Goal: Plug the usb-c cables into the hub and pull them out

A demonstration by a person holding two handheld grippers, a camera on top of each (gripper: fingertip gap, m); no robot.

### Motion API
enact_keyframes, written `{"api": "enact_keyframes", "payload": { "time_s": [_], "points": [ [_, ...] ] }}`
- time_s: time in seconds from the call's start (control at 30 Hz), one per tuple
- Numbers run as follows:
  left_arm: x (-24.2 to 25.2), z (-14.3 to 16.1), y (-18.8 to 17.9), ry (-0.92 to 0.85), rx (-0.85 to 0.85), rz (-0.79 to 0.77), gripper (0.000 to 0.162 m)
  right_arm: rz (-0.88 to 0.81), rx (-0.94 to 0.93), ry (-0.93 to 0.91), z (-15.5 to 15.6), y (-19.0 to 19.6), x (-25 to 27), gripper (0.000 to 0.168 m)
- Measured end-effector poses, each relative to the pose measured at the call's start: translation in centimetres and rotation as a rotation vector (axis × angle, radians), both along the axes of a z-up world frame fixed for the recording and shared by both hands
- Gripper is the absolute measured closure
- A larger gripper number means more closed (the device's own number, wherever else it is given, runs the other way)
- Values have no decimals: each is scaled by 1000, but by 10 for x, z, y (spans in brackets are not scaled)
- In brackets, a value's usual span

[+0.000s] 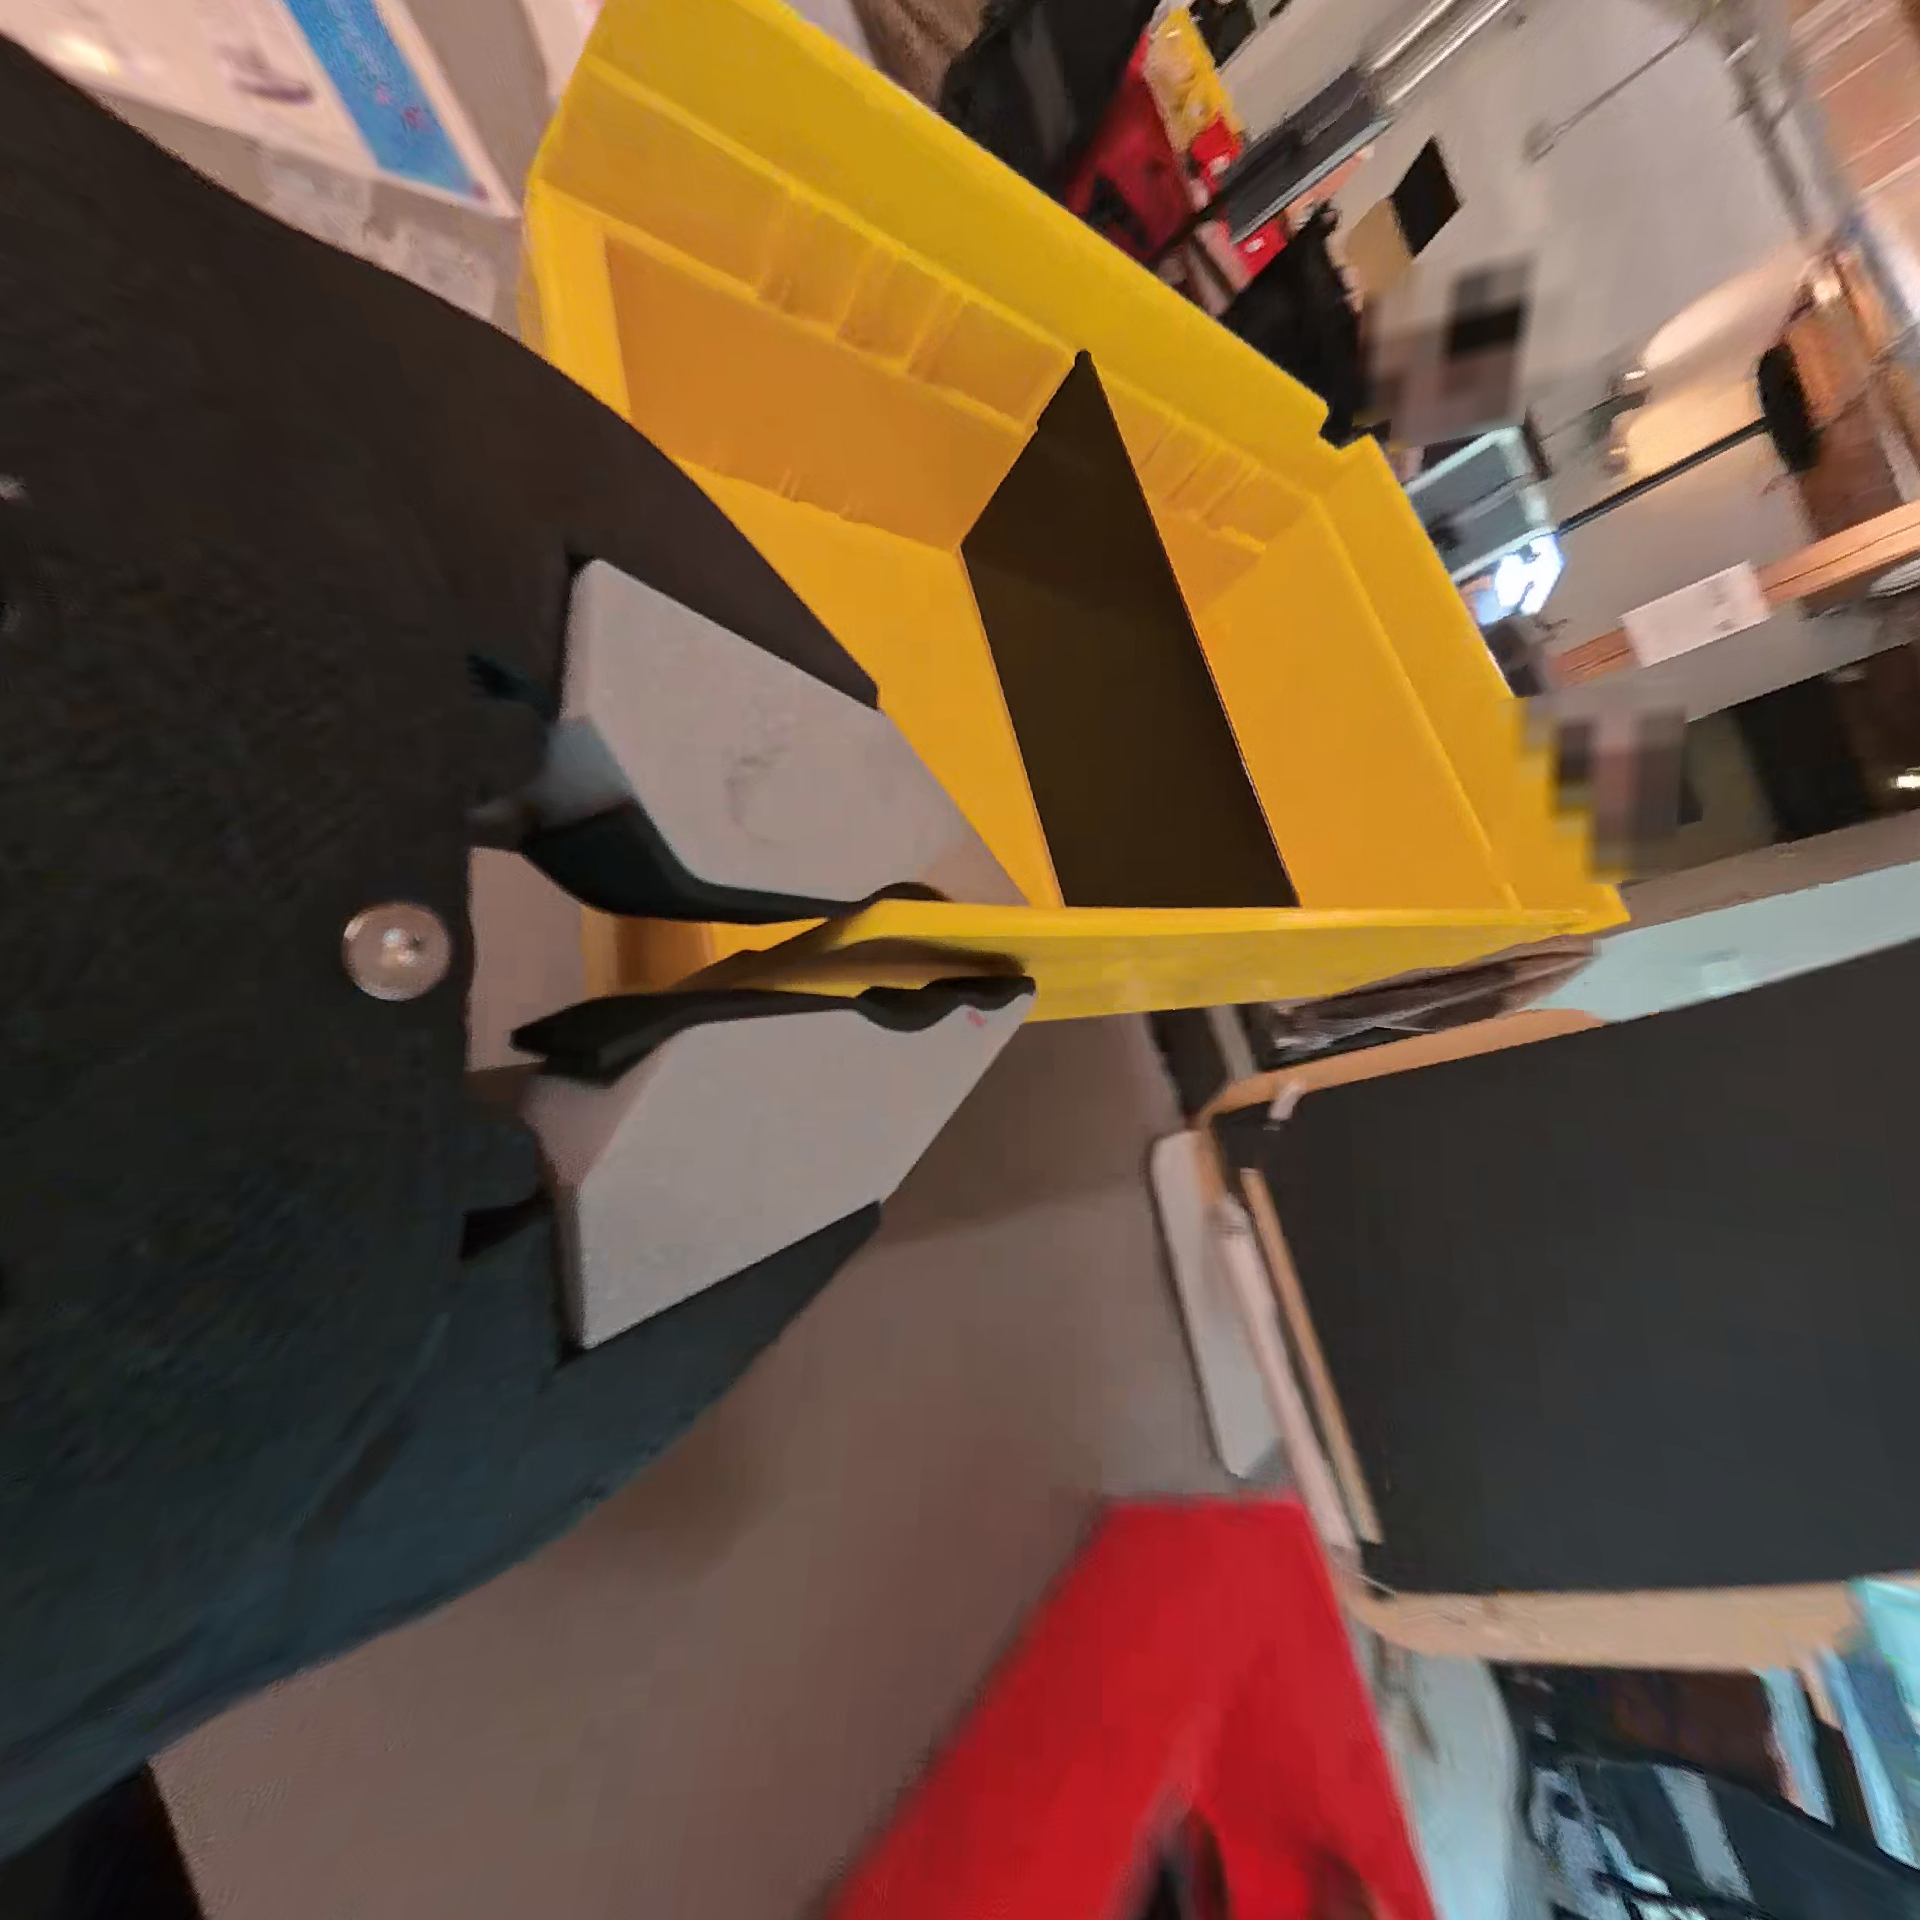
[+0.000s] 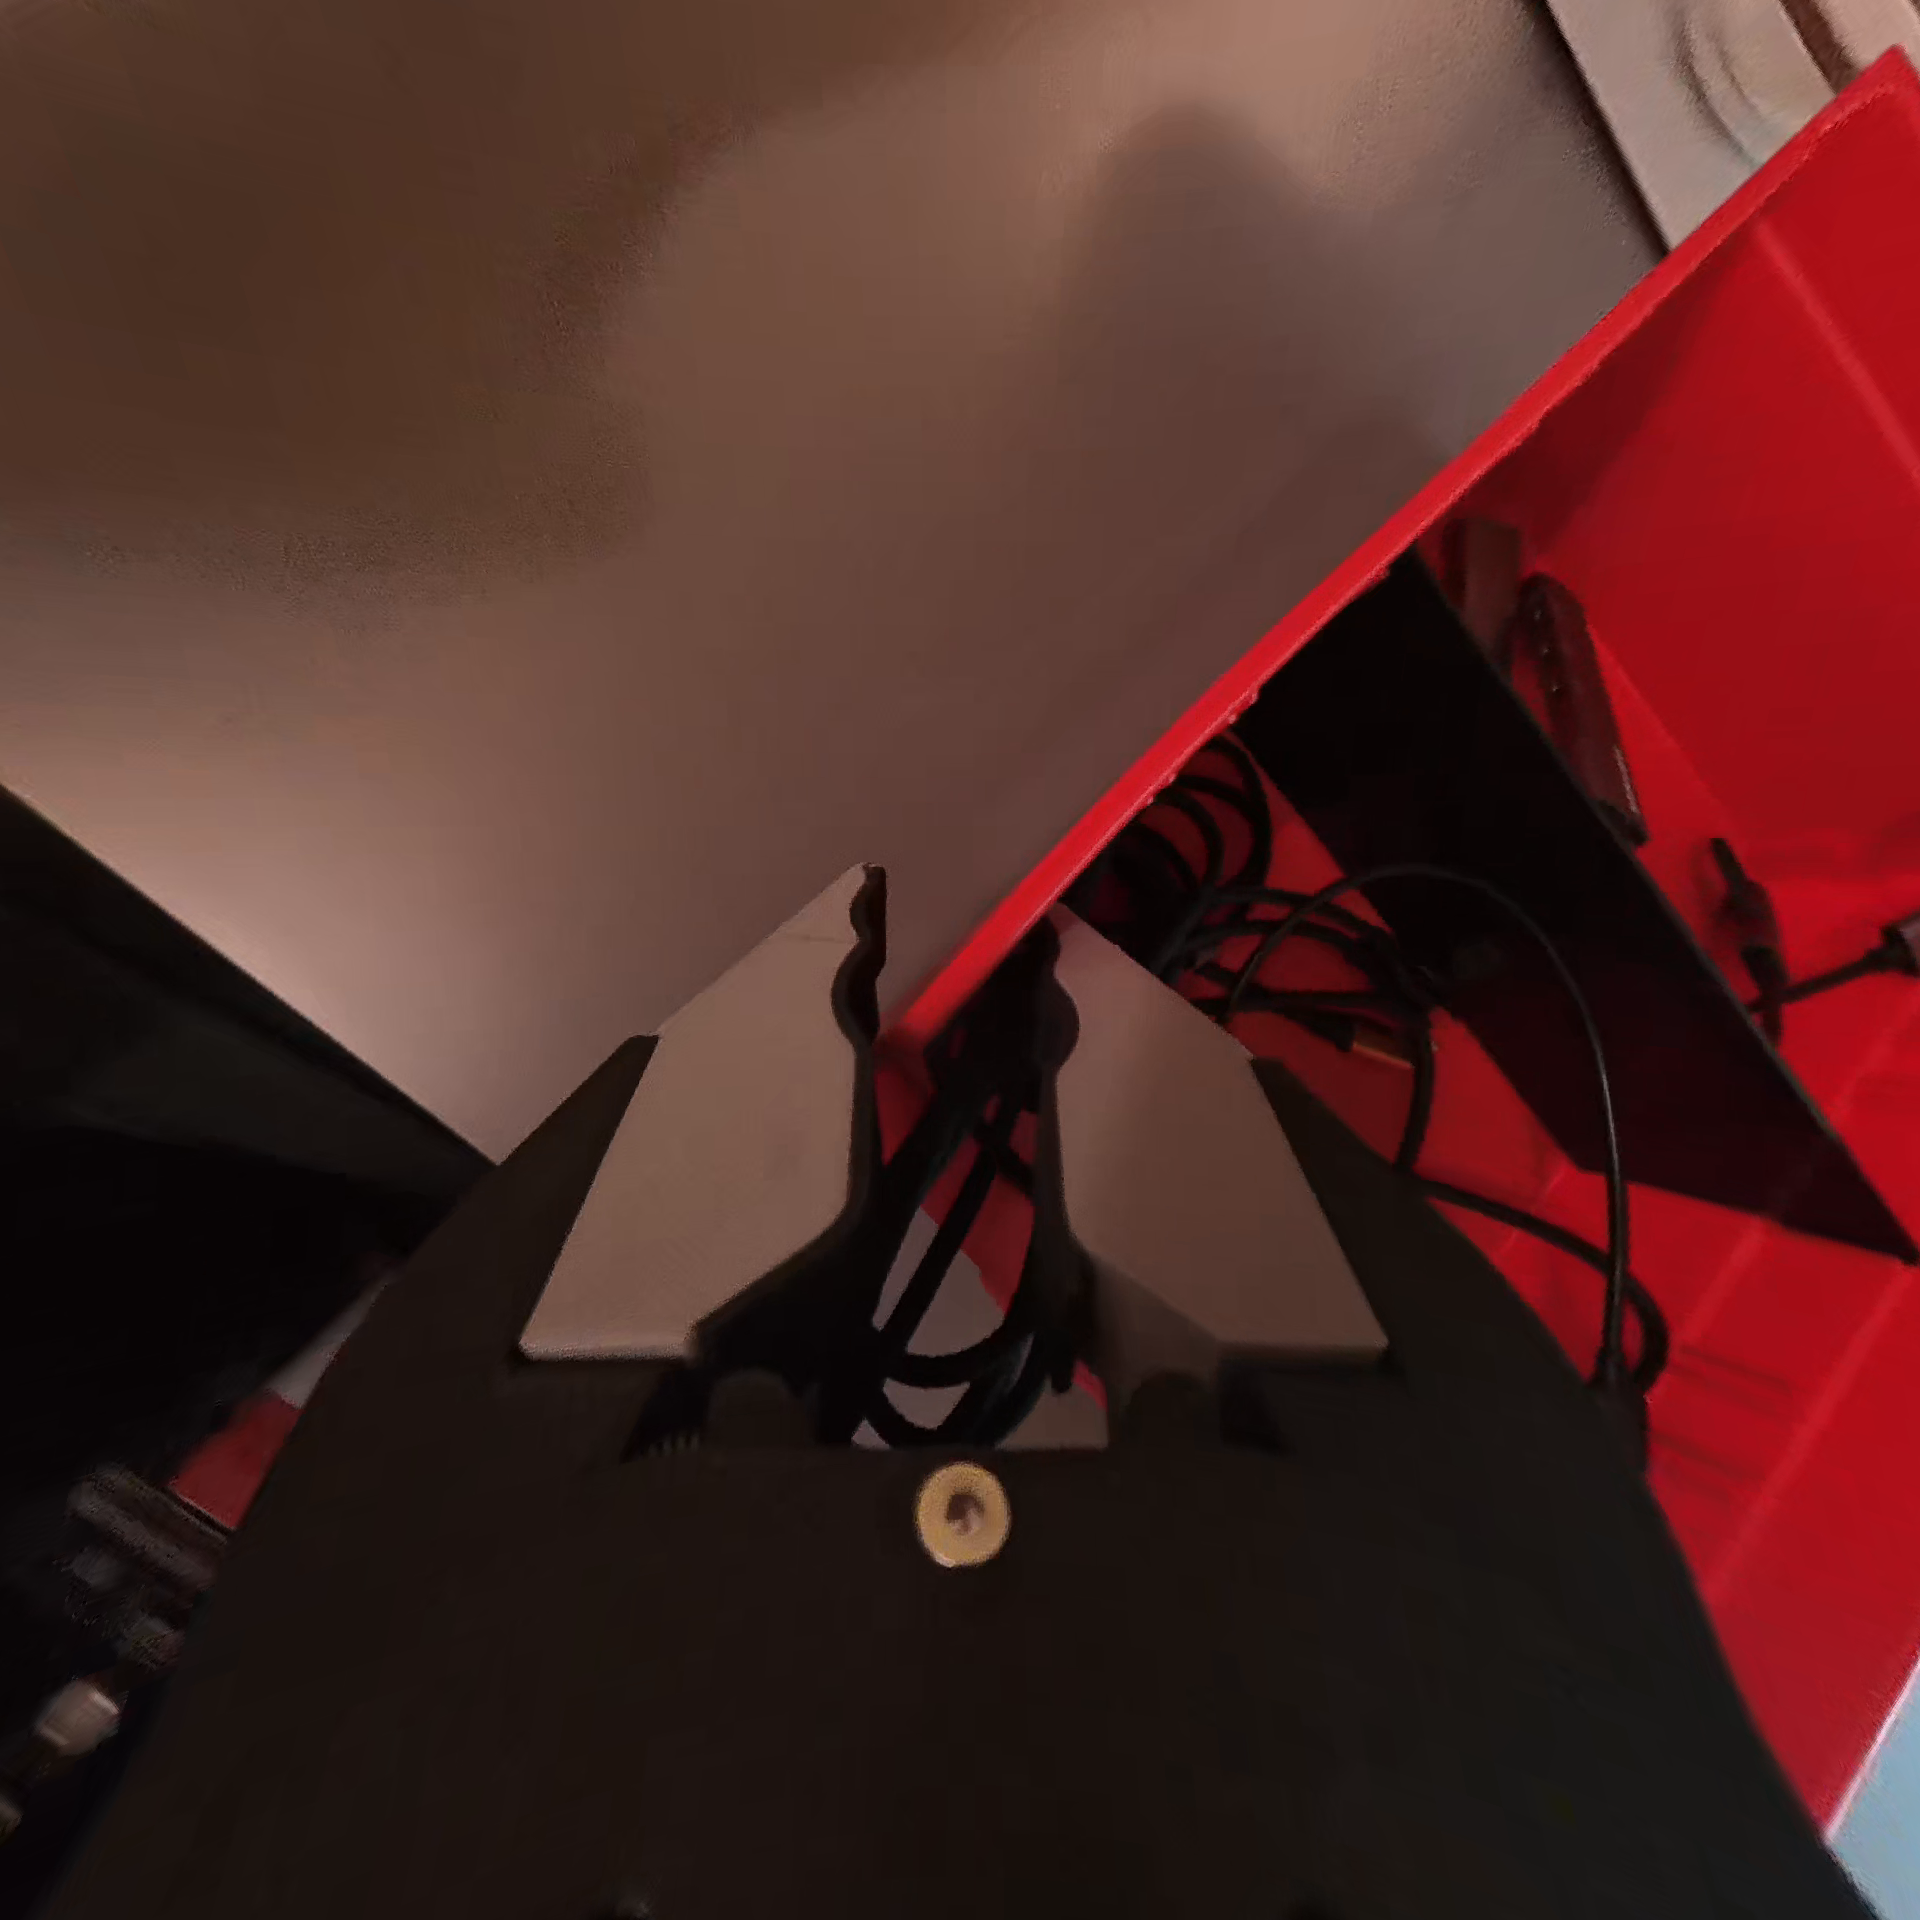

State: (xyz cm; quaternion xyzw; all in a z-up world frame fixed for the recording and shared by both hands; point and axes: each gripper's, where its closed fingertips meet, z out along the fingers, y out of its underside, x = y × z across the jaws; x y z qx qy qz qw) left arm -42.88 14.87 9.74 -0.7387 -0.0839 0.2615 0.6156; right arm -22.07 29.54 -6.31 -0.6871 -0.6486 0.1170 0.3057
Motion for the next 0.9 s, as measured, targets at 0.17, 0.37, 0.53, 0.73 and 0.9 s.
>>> {"api": "enact_keyframes", "payload": {
  "time_s": [0.17,0.37,0.53,0.73,0.9],
  "points": [
    [19,97,2,66,79,-109,159,147,-67,77,-3,-115,-118,136],
    [41,136,21,111,122,-179,159,208,-275,319,30,-223,-195,108],
    [69,115,55,57,116,-272,159,221,-397,620,70,-168,-120,108],
    [176,17,130,39,9,-462,159,-48,19,696,102,34,37,94],
    [250,-73,200,-66,-114,-554,158,-416,287,484,81,151,135,83]
  ]
}}
